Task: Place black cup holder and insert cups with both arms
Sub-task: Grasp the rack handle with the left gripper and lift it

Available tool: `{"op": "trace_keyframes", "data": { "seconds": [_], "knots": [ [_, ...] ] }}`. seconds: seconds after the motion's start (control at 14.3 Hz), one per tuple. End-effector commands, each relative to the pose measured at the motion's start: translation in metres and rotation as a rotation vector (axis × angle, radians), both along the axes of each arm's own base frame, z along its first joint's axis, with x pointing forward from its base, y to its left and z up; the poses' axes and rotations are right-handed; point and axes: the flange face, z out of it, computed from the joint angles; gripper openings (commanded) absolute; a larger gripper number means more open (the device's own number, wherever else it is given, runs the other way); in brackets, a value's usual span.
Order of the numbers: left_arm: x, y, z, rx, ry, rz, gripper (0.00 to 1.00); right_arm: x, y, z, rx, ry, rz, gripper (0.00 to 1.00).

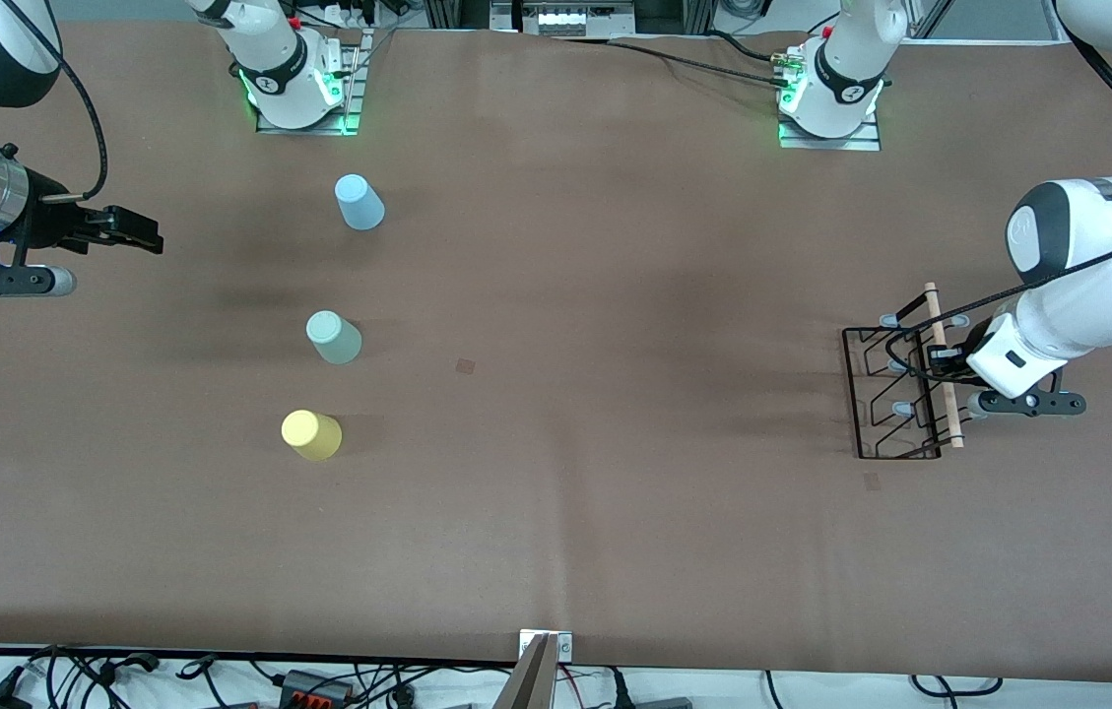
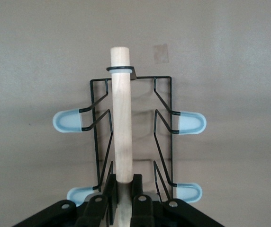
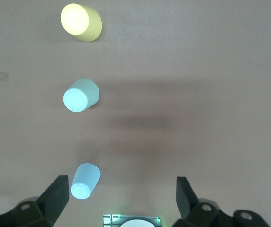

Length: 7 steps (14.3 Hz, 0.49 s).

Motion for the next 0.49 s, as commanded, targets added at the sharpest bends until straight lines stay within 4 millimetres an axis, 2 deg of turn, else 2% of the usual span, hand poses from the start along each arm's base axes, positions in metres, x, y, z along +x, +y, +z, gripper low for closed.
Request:
{"op": "trace_keyframes", "data": {
  "seconds": [0.0,0.21,0.35,0.42],
  "knots": [
    [-0.003,0.001,0.006,-0.001,-0.008,-0.020,0.01,-0.007,0.002,0.002,0.014,-0.003,-0.002,1.00],
    [-0.001,0.000,0.015,0.001,-0.023,-0.021,0.01,-0.009,0.002,0.001,0.014,0.002,-0.002,1.00],
    [0.004,-0.007,0.038,0.002,-0.058,-0.033,0.01,-0.010,0.002,0.001,0.014,0.000,-0.002,1.00],
    [0.007,-0.017,0.050,-0.001,-0.059,-0.048,0.01,-0.010,0.002,0.001,0.014,0.000,-0.002,1.00]
  ]
}}
